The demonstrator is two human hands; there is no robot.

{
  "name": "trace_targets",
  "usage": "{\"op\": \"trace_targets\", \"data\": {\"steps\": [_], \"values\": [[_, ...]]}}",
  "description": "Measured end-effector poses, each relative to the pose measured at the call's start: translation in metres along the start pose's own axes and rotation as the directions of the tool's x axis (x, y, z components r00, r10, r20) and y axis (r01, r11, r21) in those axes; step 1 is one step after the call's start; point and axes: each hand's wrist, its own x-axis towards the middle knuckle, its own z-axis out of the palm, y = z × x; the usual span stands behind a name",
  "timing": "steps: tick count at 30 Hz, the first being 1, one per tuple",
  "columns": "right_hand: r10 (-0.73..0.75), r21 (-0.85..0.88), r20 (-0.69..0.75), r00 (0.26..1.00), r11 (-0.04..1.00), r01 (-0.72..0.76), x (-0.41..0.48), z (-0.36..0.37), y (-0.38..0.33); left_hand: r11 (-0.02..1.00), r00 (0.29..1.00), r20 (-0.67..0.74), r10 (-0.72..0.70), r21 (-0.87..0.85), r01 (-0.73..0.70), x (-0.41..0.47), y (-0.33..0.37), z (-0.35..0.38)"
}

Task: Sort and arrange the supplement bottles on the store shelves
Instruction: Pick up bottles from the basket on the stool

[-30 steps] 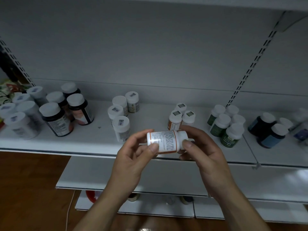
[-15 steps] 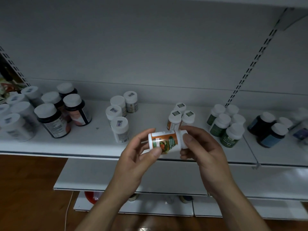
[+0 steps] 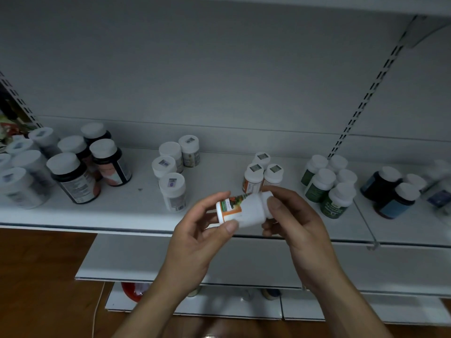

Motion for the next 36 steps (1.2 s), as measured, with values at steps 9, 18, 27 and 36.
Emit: {"op": "trace_targets", "data": {"steps": [9,18,27,36], "values": [[0.009,0.045,-0.029,1.000,0.999,-0.008,0.008,-0.001,0.003,0.999,1.000,0.012,0.012,0.031,-0.012,0.004,-0.003,0.000],[0.004,0.059,-0.016,1.000,0.998,-0.003,0.014,-0.003,0.003,0.999,1.000,-0.018,-0.024,0.021,0.024,0.011,-0.001,0.001],[0.023,-0.006,-0.035,0.999,1.000,-0.024,0.005,-0.011,-0.002,0.993,0.993,-0.026,-0.117,-0.001,0.117,0.014,-0.013,0.011],[0.061,-0.053,-0.204,0.977,0.996,-0.073,-0.012,-0.041,-0.009,0.991,0.979,0.156,-0.134,0.051,0.127,0.011,-0.019,0.040]]}}
